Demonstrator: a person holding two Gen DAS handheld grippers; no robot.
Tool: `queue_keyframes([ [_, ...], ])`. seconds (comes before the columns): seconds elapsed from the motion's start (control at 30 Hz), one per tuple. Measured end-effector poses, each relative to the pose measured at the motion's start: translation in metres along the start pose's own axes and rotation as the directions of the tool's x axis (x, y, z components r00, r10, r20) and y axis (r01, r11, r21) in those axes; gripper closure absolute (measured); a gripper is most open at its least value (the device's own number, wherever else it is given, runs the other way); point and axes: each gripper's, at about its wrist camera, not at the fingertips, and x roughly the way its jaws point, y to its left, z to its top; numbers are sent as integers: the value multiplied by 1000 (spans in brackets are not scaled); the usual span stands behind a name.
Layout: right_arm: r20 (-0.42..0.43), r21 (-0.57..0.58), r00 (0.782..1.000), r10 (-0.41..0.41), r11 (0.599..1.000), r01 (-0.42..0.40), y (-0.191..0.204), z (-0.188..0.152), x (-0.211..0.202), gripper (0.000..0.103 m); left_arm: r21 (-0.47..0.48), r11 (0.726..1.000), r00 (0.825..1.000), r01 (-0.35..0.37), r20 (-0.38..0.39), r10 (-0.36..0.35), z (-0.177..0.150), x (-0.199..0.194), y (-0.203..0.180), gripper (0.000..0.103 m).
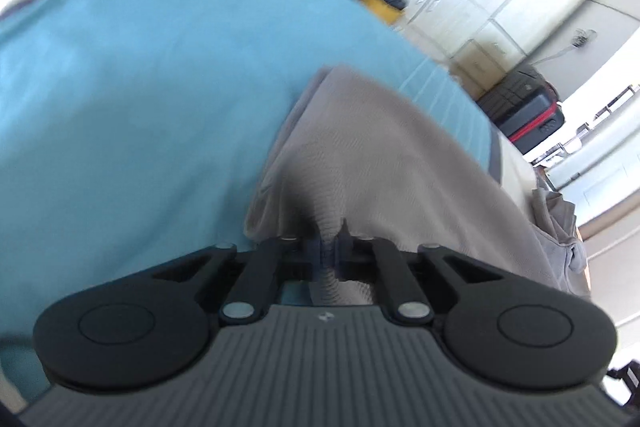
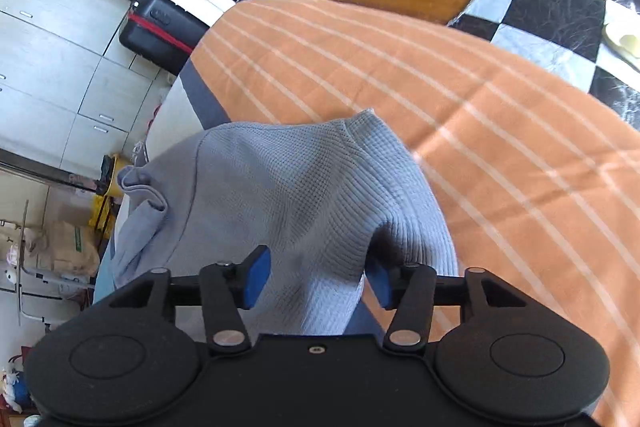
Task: Fold clothes
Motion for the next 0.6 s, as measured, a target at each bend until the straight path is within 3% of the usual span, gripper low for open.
queue_keyframes([
  [0.07,16,-28,1000,-1,1000,1,8,2,6,42,106,994,996,-2,88,-8,3,-13,-16,98],
  [0.1,39,-69,999,-2,998,5,16,0,4,51,161,987,991,-7,136,-15,3,-24,-25,98],
  [0.13,72,-139,997,-17,990,27,25,-4,-1,87,209,978,983,-14,182,-25,3,-35,-34,98],
  [0.23,179,-286,984,27,958,26,47,-21,-37,89,282,959,963,-22,263,-55,0,-69,-41,98],
  [0.3,229,-315,968,98,949,-21,53,-33,-69,92,288,957,960,-23,275,-59,1,-85,-36,98],
  [0.5,424,-337,886,190,941,-40,32,-72,-164,93,288,957,956,30,270,-111,9,-120,-26,98],
  [0.6,418,-357,894,158,934,2,20,-83,-180,93,322,943,958,80,236,-162,18,-133,-31,98],
])
